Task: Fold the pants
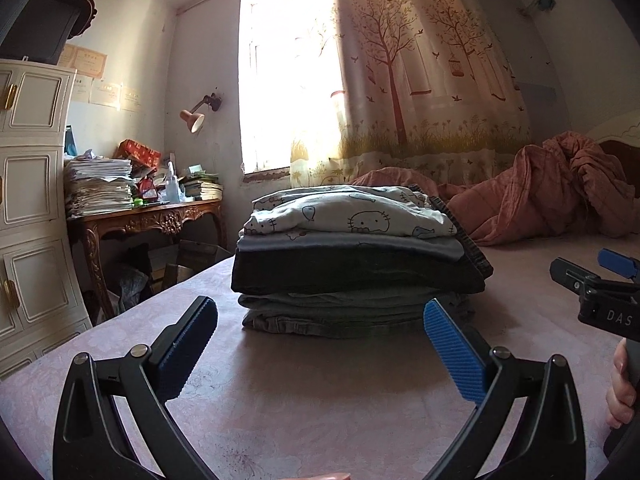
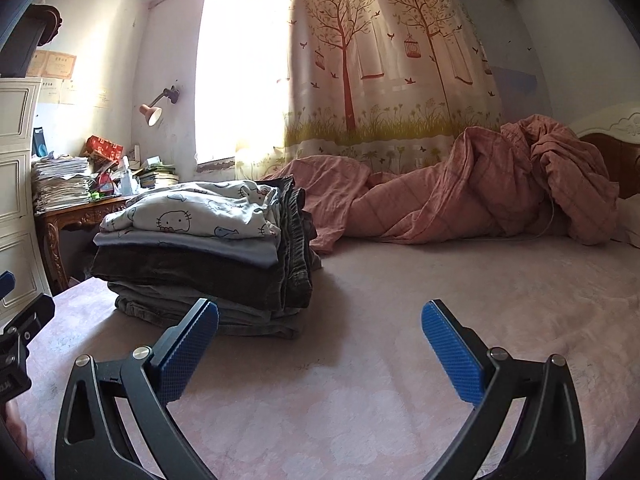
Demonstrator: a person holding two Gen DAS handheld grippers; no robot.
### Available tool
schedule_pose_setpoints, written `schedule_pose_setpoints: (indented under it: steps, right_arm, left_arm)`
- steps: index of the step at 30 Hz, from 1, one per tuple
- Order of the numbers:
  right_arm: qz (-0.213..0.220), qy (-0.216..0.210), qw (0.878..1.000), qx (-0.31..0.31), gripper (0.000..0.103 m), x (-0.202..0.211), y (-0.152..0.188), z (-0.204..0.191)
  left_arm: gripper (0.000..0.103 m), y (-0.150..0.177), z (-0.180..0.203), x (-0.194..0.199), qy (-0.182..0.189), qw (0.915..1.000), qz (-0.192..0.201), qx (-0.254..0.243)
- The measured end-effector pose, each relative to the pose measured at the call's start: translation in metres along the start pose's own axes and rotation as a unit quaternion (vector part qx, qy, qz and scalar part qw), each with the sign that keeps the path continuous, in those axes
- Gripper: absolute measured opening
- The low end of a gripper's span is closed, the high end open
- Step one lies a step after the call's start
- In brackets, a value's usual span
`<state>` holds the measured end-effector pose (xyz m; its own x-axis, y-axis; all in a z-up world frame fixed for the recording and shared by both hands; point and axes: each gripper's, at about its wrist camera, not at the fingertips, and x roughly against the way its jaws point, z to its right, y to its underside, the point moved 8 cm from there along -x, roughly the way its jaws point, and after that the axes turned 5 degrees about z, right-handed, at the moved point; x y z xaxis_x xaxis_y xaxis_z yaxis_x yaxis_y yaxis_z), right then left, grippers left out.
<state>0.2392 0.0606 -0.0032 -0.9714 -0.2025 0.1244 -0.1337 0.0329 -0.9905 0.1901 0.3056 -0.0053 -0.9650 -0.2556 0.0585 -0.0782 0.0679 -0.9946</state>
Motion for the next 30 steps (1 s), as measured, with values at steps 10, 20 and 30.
schedule_pose_setpoints:
  steps: [10,20,30]
  right_arm:
    - [0.007,0.000,1.000,0.022,0.102,0.003,0.001,-0.009]
    - [0.006,-0.006,0.999,0.042,0.102,0.003,0.001,-0.020]
    - [0.000,-0.008,0.999,0.037,0.102,0.001,0.003,-0.018]
  left_arm:
    - [0.103,0.000,0.010,0.004,0.011,0.9996,-0.001,-0.025]
    - [0.103,-0.001,0.019,0.007,0.011,0.9983,0.002,-0.058]
    - [0.103,0.000,0.011,0.003,0.011,0.9989,-0.011,-0.045]
